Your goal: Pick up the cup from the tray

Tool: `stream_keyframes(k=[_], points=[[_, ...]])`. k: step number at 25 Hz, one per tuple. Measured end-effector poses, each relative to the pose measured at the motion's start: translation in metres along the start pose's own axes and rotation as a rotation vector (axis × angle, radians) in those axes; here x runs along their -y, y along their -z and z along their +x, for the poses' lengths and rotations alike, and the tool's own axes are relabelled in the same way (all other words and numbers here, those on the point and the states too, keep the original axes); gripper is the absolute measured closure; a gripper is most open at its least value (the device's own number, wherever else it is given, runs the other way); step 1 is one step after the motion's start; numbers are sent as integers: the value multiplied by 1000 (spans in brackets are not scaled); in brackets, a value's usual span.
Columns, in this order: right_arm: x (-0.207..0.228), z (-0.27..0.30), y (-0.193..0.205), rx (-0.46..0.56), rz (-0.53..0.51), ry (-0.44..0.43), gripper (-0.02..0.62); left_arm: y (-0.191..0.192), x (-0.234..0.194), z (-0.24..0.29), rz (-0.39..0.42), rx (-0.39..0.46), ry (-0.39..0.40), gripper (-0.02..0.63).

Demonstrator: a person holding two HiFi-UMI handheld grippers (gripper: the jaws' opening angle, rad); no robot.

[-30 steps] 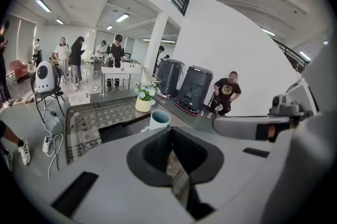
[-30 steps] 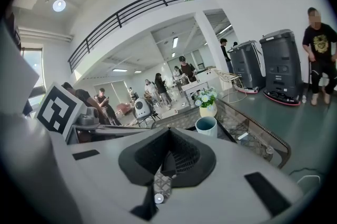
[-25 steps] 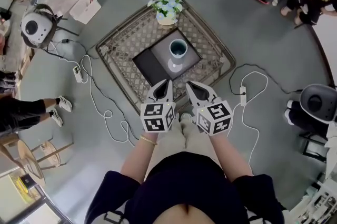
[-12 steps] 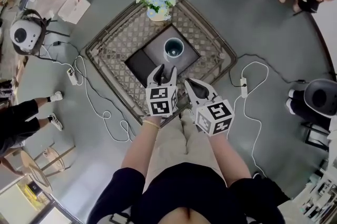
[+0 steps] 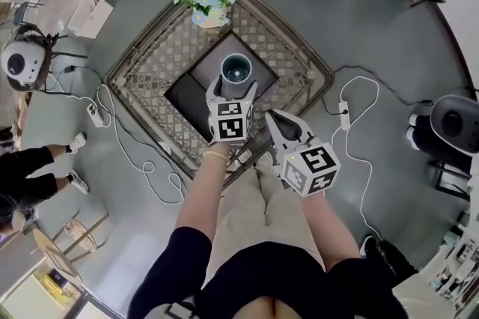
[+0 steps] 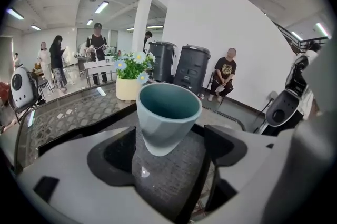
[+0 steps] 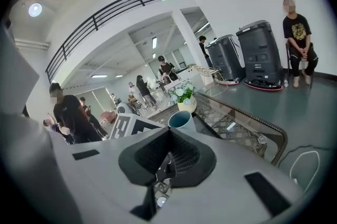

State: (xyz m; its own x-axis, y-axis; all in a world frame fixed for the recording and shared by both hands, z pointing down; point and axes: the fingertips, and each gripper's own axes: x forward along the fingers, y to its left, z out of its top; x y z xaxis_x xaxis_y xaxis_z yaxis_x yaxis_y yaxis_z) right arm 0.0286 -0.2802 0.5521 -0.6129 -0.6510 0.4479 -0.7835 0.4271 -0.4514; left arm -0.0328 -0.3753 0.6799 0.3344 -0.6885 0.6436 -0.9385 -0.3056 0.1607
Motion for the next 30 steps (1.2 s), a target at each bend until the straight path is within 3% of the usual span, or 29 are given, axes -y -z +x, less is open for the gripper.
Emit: stream_keyframes(k=[12,30], points=[[10,6,13,-21,33,10,588,-19,-8,32,52,48,-39,210],[2,-1,18,-20,30,20,588,-23,-10,19,-11,63,-53,222]])
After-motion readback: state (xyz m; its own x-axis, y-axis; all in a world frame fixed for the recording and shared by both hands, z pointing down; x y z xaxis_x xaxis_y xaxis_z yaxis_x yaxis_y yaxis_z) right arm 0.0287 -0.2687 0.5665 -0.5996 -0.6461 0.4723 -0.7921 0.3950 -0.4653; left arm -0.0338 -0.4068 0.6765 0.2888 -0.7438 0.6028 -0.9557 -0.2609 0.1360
